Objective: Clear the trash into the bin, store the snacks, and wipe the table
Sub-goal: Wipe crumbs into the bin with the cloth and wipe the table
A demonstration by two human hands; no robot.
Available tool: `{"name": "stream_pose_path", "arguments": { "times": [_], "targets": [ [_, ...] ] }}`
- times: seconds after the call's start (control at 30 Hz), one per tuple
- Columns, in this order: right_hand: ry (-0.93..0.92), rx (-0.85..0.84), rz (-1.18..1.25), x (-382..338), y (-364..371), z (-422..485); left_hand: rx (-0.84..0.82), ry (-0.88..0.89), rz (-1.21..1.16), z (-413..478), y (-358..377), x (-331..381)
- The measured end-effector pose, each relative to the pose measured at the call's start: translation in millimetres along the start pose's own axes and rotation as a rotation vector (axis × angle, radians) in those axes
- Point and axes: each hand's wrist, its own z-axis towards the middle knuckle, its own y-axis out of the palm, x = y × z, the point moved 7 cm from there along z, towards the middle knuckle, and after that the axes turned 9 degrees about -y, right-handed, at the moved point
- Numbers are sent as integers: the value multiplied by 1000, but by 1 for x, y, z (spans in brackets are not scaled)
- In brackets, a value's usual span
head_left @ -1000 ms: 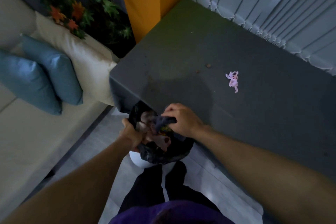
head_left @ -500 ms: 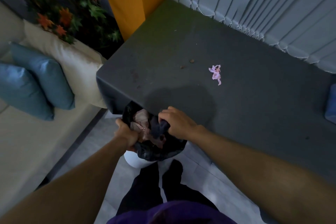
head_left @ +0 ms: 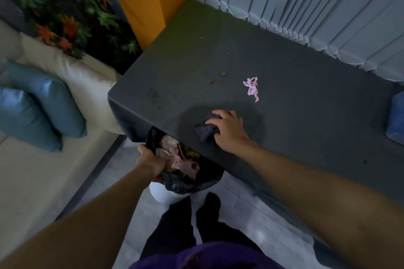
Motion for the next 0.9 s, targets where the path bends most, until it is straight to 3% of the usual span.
{"name": "stream_pose_path", "arguments": {
  "times": [0.1,0.33,0.4,0.47,0.57,0.67,0.8,0.9],
  "targets": [
    [27,290,212,14,-28,0,8,-15,3,3,-1,2],
    [280,750,97,89,-92,7,15,-31,7,13,-3,8],
    [421,737,68,110,-96,16,26,-37,3,15,-4,11],
    [507,580,73,124,-88,29,9,-42,-10,17,-4,14],
    [365,405,114,112,-76,46,-12,-34,-6,18,-3,19],
    [265,522,190,93,-82,51,-18,-13,3,21,-3,25],
    [451,754,179,106,-98,58,-33,-25,3,29,-7,27],
    [450,652,289,112,-94,93,-22,-23,33,33,-11,26]
  ]
}}
